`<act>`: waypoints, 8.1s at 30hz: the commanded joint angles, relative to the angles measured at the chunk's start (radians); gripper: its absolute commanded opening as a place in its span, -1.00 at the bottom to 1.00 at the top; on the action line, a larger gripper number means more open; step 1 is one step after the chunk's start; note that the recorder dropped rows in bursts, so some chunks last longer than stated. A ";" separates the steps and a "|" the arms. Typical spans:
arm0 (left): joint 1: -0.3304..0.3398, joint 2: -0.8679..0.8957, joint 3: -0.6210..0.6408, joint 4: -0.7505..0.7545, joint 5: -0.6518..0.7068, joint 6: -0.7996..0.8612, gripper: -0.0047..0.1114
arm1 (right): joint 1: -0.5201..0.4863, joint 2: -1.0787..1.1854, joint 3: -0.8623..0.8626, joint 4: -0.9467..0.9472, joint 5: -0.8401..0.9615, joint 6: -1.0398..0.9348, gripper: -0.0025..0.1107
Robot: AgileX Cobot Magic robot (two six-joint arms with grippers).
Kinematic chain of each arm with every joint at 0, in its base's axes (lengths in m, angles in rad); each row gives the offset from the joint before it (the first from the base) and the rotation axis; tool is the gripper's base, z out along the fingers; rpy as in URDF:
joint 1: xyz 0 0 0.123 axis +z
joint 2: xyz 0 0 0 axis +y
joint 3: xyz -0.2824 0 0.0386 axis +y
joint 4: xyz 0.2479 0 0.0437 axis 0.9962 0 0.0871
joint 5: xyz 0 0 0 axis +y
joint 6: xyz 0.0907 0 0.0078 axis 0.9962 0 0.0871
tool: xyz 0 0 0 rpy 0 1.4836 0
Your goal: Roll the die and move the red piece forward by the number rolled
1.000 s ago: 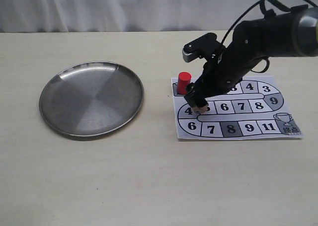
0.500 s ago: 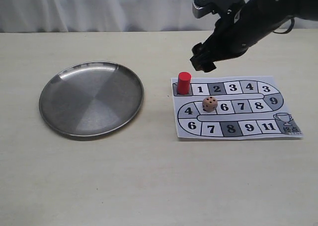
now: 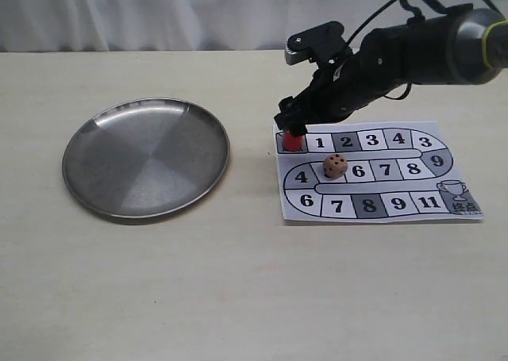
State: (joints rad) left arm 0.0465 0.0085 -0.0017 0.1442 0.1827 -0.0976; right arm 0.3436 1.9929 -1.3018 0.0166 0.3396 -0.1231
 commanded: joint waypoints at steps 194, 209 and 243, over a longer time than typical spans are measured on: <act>-0.004 -0.005 0.002 0.000 -0.009 0.001 -0.92 | -0.352 -1.055 0.429 0.213 -0.157 0.029 -0.88; -0.004 -0.005 0.002 0.000 -0.009 0.001 -0.92 | -0.352 -1.415 1.167 0.222 -0.539 0.040 -0.88; -0.004 -0.007 0.002 0.000 -0.003 0.001 -0.92 | -0.346 -1.993 1.302 0.121 -0.166 0.102 -0.88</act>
State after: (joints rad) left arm 0.0465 0.0045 -0.0017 0.1442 0.1860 -0.0976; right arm 0.0347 0.0062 -0.0026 0.1465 0.1222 -0.0098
